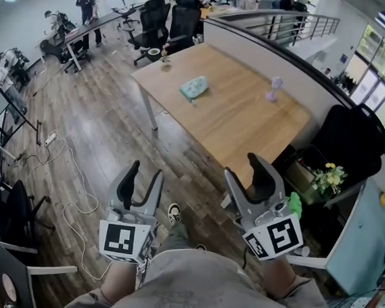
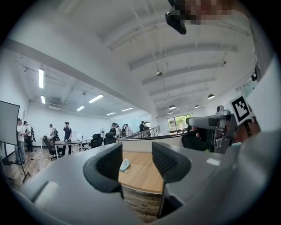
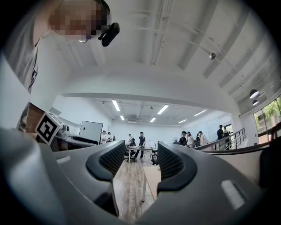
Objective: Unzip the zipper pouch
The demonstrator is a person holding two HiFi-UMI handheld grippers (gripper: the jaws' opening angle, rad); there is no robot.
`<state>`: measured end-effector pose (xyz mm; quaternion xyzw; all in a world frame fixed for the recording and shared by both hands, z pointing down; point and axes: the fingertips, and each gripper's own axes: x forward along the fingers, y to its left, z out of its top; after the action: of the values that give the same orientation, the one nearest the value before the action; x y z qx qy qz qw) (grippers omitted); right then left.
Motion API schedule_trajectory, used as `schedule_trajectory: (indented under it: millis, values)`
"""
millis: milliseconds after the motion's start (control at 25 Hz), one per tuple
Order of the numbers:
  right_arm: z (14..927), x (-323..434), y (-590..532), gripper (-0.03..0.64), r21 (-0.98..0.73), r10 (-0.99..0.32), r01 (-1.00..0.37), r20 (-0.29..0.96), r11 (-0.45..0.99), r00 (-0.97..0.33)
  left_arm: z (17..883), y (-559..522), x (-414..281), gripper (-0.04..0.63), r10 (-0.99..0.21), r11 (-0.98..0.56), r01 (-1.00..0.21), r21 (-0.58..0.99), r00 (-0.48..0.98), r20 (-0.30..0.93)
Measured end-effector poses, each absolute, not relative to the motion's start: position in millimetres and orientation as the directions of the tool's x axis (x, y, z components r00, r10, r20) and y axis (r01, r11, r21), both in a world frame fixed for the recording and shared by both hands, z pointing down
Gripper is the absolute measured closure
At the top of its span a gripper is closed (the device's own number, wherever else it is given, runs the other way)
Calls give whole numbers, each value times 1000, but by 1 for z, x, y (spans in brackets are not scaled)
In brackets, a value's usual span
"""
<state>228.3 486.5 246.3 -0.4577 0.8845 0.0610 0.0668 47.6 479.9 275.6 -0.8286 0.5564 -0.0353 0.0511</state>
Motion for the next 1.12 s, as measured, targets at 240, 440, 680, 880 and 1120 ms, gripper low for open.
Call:
schedule_trajectory:
  millis: [240,440,680,880,1120]
  values:
    - [261,212,454,402,55,-795,-804,-127,592,-594,279,446,39,396,-922,-386,-916,-109,388,3]
    - [272,199,404,402,68,-804,-810,-94,583,-587,289,399,21,396,-923,-384,-918,-94,385,13]
    - [280,171,330,402,67,-803,-804,-49,591,-594,295,330,-15,396,-926,-378,-922,-86,376,34]
    - [285,136,266,402,64,-800,-798,6,600,-601,297,266,-46,396,-917,-397,-914,-86,392,73]
    - [291,99,192,402,74,-807,-803,46,591,-589,298,195,-81,397,-901,-432,-898,-83,426,88]
